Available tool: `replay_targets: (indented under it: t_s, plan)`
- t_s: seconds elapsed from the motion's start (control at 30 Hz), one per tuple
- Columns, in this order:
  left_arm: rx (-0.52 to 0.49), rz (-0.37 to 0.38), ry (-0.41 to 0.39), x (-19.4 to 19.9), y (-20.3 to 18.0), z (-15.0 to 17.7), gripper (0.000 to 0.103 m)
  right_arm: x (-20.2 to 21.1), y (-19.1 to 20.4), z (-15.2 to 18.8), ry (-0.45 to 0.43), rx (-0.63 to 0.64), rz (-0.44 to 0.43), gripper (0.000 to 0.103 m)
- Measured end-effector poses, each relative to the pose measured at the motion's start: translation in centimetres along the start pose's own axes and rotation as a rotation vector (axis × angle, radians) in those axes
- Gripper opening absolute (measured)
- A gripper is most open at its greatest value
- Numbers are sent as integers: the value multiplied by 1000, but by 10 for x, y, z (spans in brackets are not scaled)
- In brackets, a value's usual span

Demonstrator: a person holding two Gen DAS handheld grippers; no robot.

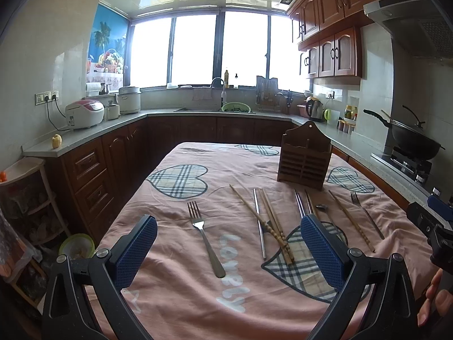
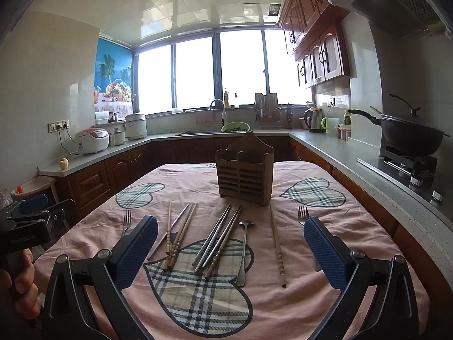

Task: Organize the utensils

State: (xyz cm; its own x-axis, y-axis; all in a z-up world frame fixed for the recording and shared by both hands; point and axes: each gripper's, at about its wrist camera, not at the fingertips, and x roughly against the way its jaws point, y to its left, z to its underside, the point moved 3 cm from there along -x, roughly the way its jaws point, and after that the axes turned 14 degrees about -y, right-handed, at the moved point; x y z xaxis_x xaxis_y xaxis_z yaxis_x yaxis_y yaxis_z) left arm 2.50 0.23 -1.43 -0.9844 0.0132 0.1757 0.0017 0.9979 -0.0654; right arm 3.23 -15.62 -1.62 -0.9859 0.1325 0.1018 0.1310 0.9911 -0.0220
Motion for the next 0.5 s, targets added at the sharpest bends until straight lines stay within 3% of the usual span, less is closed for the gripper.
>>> replay_targets:
  t_s: [0.2, 0.5]
  plan:
    - [78, 57, 113, -34, 13, 2, 102, -12, -3, 2, 28, -3, -8, 103]
    - [150, 42, 301, -125, 35, -10, 102, -68, -35, 7, 172, -51, -9, 103]
